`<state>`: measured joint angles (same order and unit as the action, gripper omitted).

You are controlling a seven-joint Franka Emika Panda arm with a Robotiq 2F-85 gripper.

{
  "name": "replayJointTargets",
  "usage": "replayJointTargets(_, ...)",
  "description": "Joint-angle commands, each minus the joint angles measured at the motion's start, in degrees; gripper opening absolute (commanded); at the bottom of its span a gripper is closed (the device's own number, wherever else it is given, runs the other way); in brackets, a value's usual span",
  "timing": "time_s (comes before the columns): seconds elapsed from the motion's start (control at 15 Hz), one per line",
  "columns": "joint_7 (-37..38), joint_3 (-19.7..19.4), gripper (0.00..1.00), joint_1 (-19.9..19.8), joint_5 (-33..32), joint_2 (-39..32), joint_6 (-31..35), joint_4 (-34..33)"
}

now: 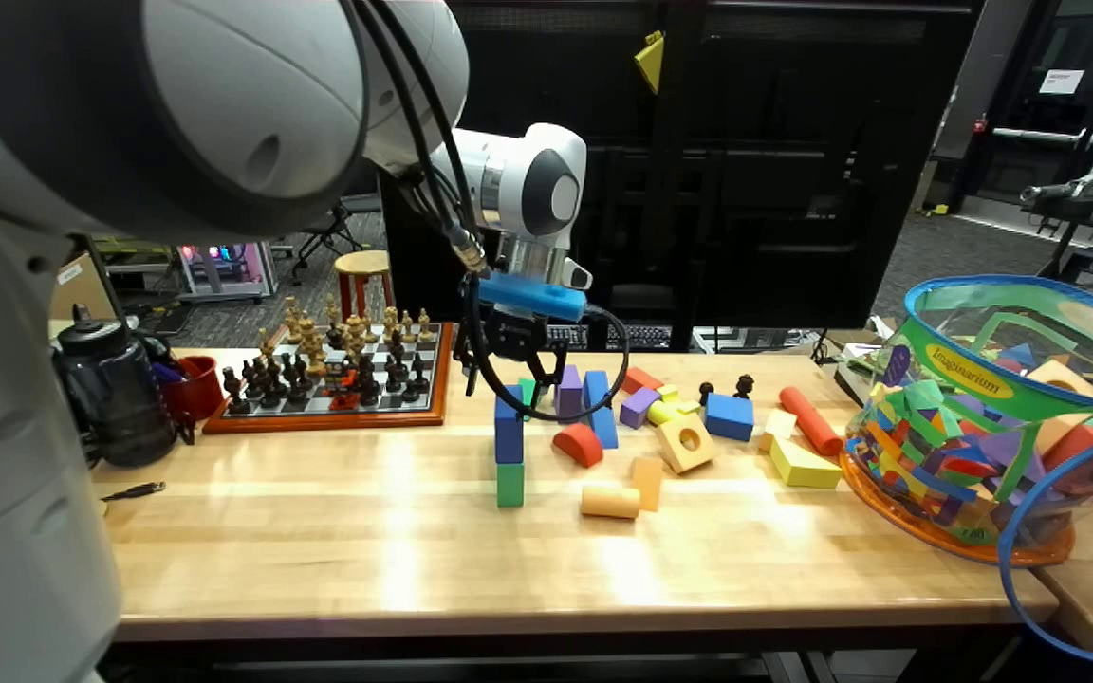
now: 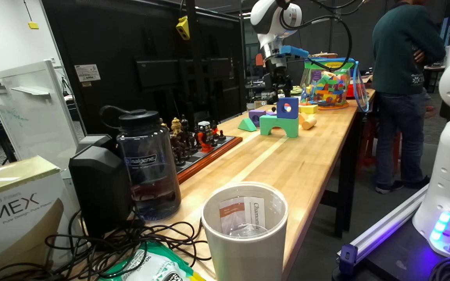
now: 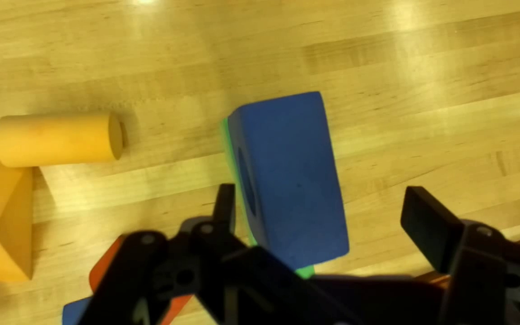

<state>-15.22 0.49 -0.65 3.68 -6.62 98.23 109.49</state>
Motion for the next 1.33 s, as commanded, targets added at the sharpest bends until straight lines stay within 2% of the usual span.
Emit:
replayJointTargets(0.0,-0.4,0.1,0.98,0.0,-0.1,-0.1,-0.3,-0.2)
replayJointTargets(0.87,0.8,-0.2,1.0,0.0,-1.5,5.5,0.3,2.9)
replayJointTargets(1.27,1.4,-0.3,1.0,0.1,-3.3,6.9,-0.6,2.2)
